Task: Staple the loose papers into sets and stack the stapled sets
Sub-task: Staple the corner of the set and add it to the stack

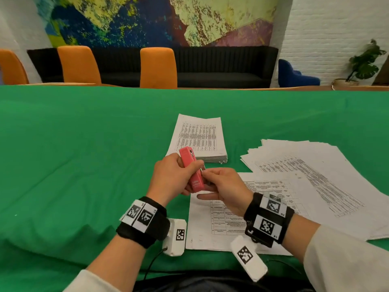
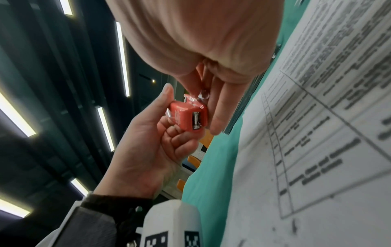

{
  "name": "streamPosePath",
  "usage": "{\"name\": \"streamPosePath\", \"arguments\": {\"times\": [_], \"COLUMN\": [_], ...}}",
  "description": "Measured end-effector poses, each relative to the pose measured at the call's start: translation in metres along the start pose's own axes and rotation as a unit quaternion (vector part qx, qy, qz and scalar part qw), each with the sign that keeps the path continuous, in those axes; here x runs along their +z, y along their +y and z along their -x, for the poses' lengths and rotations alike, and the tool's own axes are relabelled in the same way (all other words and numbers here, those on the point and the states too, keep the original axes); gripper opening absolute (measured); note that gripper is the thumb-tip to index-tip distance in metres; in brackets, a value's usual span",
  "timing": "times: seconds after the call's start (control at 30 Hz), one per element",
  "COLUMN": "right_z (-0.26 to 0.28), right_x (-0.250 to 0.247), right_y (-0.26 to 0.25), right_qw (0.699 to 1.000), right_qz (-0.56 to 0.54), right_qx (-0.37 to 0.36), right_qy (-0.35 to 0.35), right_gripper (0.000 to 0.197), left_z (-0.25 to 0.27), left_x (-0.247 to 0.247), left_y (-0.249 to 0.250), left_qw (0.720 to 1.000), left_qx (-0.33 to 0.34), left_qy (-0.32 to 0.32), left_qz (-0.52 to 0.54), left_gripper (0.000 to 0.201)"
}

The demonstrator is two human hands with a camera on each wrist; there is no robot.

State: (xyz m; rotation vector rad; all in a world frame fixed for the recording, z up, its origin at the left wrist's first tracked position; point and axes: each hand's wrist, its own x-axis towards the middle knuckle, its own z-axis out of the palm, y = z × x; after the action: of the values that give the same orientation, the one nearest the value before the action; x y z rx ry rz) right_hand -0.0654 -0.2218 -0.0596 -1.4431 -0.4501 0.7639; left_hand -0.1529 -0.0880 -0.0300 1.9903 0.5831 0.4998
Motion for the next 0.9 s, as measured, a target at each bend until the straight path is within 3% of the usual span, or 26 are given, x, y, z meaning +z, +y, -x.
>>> {"name": "streamPosePath", "arguments": {"times": [0.17, 0.3, 0.5, 0.6, 0.7, 0.77, 0.83, 0.9], "right_z": [0.006, 0.022, 0.058, 0.077, 0.096, 0.112, 0.129, 0.148], "right_x": [-0.010, -0.029, -0.065, -0.088, -0.121, -0.146, -0.170, -0.194], "right_y": [0.000, -0.003, -0.017, -0.026, -0.033, -0.038, -0.040, -0.039], "right_qw": [0.999, 0.997, 0.998, 0.999, 0.996, 0.992, 0.987, 0.983], "right_qz": [0.032, 0.044, 0.037, 0.027, 0.048, 0.065, 0.085, 0.103], "right_qx": [0.022, 0.048, 0.046, 0.021, 0.001, -0.007, -0.008, 0.004], "right_qy": [-0.014, -0.035, -0.022, 0.025, 0.073, 0.104, 0.134, 0.151], "right_gripper": [0.019, 0.017, 0.023, 0.025, 0.018, 0.012, 0.010, 0.021], "left_z": [-0.013, -0.027, -0.031, -0.034, -0.035, -0.032, -0.028, -0.022], "left_x": [-0.015, -0.043, -0.052, -0.049, -0.044, -0.034, -0.019, 0.003], "left_y": [-0.007, -0.019, -0.031, -0.026, -0.015, -0.005, 0.004, 0.010], "left_qw": [0.998, 0.993, 0.919, 0.877, 0.823, 0.836, 0.858, 0.848], "left_qx": [-0.022, -0.015, -0.077, -0.082, 0.010, 0.110, 0.173, 0.168], "left_qy": [0.054, 0.017, -0.148, -0.178, -0.112, -0.101, -0.175, -0.279], "left_qz": [0.038, -0.114, -0.357, -0.438, -0.557, -0.528, -0.451, -0.418], "left_gripper": [0.039, 0.035, 0.042, 0.048, 0.070, 0.076, 0.076, 0.083]}}
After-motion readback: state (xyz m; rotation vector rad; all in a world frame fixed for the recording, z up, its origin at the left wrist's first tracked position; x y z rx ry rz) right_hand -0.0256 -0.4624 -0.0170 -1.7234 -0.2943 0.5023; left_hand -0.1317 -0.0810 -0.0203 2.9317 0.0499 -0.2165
